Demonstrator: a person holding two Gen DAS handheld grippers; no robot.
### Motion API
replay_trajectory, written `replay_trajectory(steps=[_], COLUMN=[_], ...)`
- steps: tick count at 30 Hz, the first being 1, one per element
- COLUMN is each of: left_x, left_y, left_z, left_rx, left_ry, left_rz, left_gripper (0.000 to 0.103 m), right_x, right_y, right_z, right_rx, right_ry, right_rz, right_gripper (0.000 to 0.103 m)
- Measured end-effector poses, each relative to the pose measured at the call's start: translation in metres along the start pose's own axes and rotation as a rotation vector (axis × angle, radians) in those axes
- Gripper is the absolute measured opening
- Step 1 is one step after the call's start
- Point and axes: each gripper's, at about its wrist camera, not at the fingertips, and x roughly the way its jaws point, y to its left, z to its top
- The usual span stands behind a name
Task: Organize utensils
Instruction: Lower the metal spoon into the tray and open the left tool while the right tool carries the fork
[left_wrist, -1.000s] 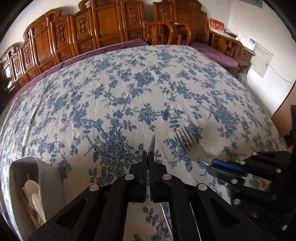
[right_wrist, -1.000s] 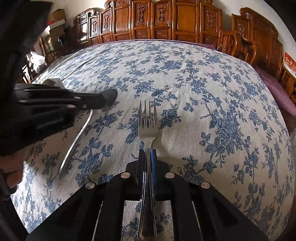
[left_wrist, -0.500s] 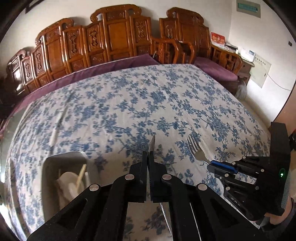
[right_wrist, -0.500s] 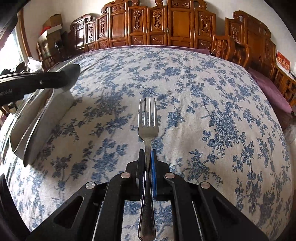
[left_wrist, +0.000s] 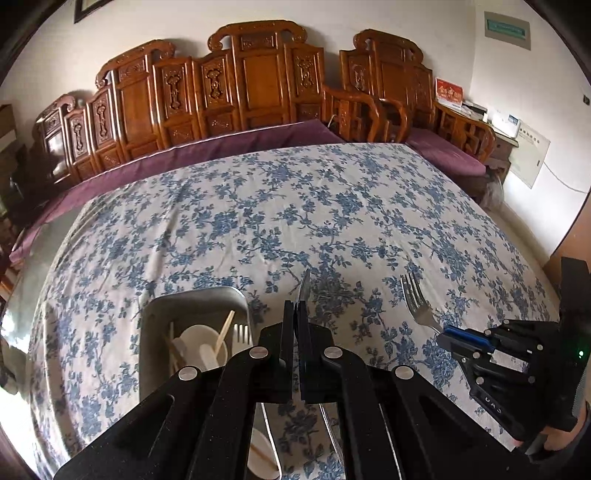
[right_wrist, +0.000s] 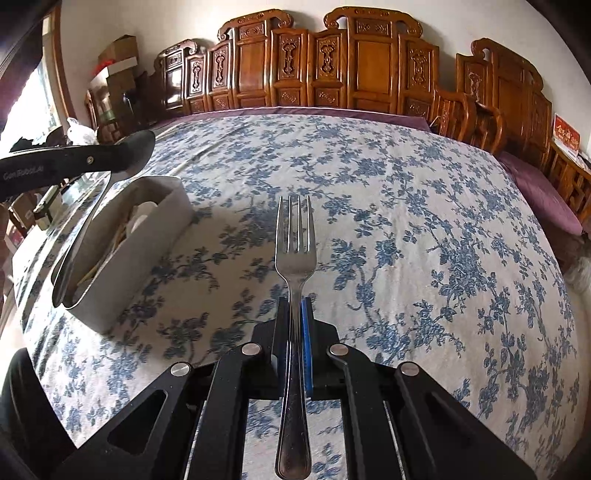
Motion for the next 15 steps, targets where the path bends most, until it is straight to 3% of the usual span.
replay_trajectory(steps=[15], left_x=[0.006], left_y=[0.047], left_z=[-0.013], left_rx=[-0.021], left_ry=[0.026], left_rz=[0.077], left_gripper=[0.001], right_x=[-0.015], right_y=[0.023], right_z=[0.001], right_rx=[-0.017], right_ry=[-0.024], right_rz=[0.029], right_gripper=[0.008])
